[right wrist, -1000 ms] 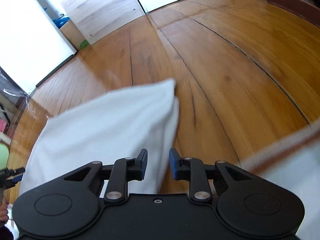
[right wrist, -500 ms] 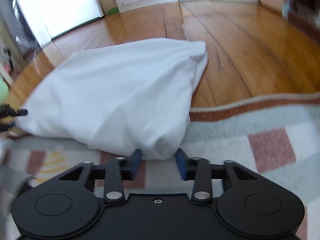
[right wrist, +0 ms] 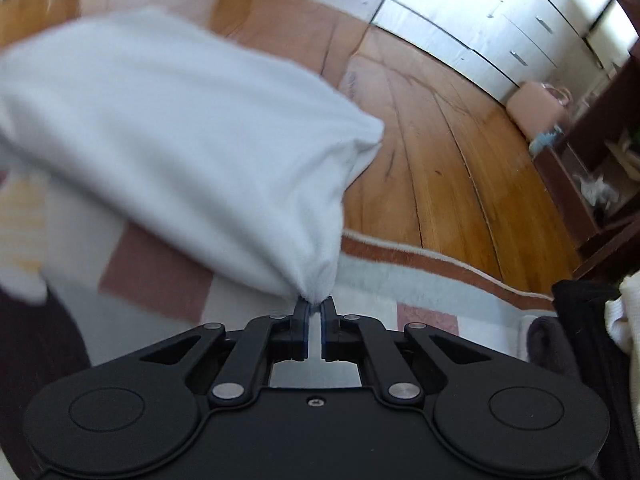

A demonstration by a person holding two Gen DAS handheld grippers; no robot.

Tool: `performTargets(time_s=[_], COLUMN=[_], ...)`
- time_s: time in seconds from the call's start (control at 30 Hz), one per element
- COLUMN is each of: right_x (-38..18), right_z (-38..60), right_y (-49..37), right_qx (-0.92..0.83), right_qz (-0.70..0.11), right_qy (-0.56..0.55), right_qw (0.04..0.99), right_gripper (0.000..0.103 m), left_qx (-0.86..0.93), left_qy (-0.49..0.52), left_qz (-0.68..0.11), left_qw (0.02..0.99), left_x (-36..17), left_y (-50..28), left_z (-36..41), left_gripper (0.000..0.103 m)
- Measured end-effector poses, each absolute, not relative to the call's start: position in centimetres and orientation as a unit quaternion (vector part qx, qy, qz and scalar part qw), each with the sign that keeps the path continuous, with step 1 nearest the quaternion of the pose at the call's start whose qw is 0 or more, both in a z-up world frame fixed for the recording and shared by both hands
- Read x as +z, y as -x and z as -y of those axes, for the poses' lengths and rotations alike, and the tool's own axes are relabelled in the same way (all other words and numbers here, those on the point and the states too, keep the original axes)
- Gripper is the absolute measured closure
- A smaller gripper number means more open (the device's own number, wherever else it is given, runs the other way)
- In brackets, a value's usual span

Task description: Fold clothes

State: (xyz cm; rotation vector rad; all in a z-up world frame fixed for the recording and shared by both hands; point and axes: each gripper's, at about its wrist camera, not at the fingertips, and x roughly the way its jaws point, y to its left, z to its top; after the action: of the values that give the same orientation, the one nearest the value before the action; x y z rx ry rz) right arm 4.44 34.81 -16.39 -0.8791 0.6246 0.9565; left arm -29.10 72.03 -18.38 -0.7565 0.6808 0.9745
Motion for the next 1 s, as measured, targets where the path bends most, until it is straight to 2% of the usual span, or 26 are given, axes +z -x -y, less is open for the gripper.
performTargets(time_s=[0.03,0.07,0.1,0.17,0.23,0.27,0.3,0.33,0.37,0.5,0.53,0.57,0.6,0.63,0.73,0.77,0.83,0.9,0.97,1.0], right_x=[-16.2,-15.9,-15.7,-14.1,-12.4,-11.6,-11.0,-10.7,-10.5,-12.4,-13.3,-14.3,-14.6,-15.0,-11.6,-11.5,-13.1,-14.9,-15.3,-15.1], right_z=[-34.7,-34.6,-34.4,-32.5,-31.4,-31.3,-31.4,-31.4,-31.5,-32.7,-32.8,-33.0,-33.6,-34.3,-33.1,-32.8,-32.5,-32.4,-31.9,-31.7], right_y=[-4.9,-5.4,-7.0,-10.5,-12.5,-12.9,-13.1,-13.3,-13.4,-13.5,-13.2,-12.7,-12.9,-13.1,-12.6,-12.9,-13.7,-14.0,-14.0,-13.8], right_qx=[0.432,0.425,0.413,0.388,0.429,0.437,0.432,0.421,0.414,0.437,0.442,0.444,0.44,0.435,0.469,0.459,0.428,0.411,0.404,0.399], right_qz=[-0.319,-0.353,-0.441,-0.568,-0.587,-0.569,-0.548,-0.531,-0.517,-0.496,-0.492,-0.495,-0.504,-0.514,-0.466,-0.482,-0.515,-0.508,-0.508,-0.507], right_qy=[0.4,0.395,0.361,0.193,0.063,0.041,0.037,0.035,0.032,0.035,0.039,0.049,0.055,0.062,0.038,0.056,0.108,0.143,0.117,0.115], right_qw=[0.743,0.734,0.711,0.7,0.684,0.695,0.715,0.735,0.749,0.749,0.749,0.745,0.741,0.737,0.749,0.744,0.735,0.744,0.751,0.756], right_gripper=[0.103,0.103,0.103,0.102,0.096,0.089,0.062,0.048,0.038,0.039,0.05,0.068,0.093,0.093,0.093,0.095,0.096,0.096,0.093,0.084], left_qx=[0.445,0.441,0.438,0.434,0.43,0.432,0.433,0.435,0.437,0.442,0.436,0.427,0.418,0.414,0.417,0.421,0.427,0.43,0.43,0.429], left_qy=[0.353,0.36,0.369,0.389,0.411,0.418,0.425,0.431,0.43,0.419,0.428,0.443,0.459,0.466,0.427,0.409,0.376,0.371,0.376,0.386], left_qz=[-0.31,-0.309,-0.31,-0.313,-0.316,-0.315,-0.314,-0.313,-0.311,-0.314,-0.315,-0.317,-0.318,-0.32,-0.343,-0.355,-0.377,-0.383,-0.38,-0.374], left_qw=[0.763,0.762,0.759,0.75,0.739,0.735,0.73,0.726,0.726,0.728,0.726,0.722,0.716,0.714,0.725,0.728,0.73,0.728,0.727,0.726], left_x=[-18.1,-17.8,-17.7,-17.6,-17.8,-17.8,-17.9,-17.9,-17.8,-17.2,-17.3,-17.8,-18.4,-19.0,-19.5,-19.4,-19.3,-19.1,-19.0,-19.0], left_y=[29.3,29.6,29.8,30.3,30.9,31.2,31.4,31.7,31.9,32.4,32.5,32.6,32.7,32.5,32.2,31.9,31.5,31.3,31.4,31.7], left_z=[-71.9,-71.9,-72.0,-72.1,-72.4,-72.5,-72.7,-72.8,-72.9,-72.6,-72.4,-72.3,-72.0,-72.0,-71.2,-70.9,-70.4,-70.1,-70.0,-70.2], left_gripper=[0.094,0.094,0.094,0.093,0.09,0.088,0.085,0.083,0.083,0.082,0.074,0.07,0.067,0.067,0.068,0.067,0.067,0.066,0.066,0.066])
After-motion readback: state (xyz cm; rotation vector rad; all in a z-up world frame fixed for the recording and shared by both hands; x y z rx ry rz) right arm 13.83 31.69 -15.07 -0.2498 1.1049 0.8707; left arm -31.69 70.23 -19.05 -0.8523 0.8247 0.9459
